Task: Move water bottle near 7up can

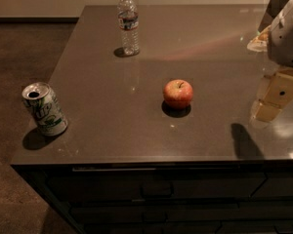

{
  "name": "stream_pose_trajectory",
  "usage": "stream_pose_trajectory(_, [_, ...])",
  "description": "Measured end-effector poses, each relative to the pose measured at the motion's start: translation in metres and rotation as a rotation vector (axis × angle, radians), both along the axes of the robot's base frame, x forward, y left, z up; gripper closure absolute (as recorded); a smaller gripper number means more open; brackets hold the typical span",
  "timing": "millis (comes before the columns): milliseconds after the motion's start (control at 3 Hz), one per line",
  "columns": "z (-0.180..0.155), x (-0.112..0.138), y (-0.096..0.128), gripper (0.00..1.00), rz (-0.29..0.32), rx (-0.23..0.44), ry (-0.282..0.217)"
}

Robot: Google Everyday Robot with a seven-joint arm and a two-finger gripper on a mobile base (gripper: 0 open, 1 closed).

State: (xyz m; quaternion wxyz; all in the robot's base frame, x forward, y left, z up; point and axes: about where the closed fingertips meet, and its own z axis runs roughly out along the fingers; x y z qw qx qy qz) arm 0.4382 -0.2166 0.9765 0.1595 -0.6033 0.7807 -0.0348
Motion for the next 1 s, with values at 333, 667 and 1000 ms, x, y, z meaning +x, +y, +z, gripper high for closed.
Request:
stream_pose_trajectory(333, [0.0,0.0,0.0,0.0,0.0,0.0,0.0])
stream_pose_trajectory(667, [0.004,0.02,0.017,0.0,-0.008,0.039,-0.009])
stream_pose_trajectory(1000, [0.007,0.055,0.042,0.0,-0.027,0.092,-0.017])
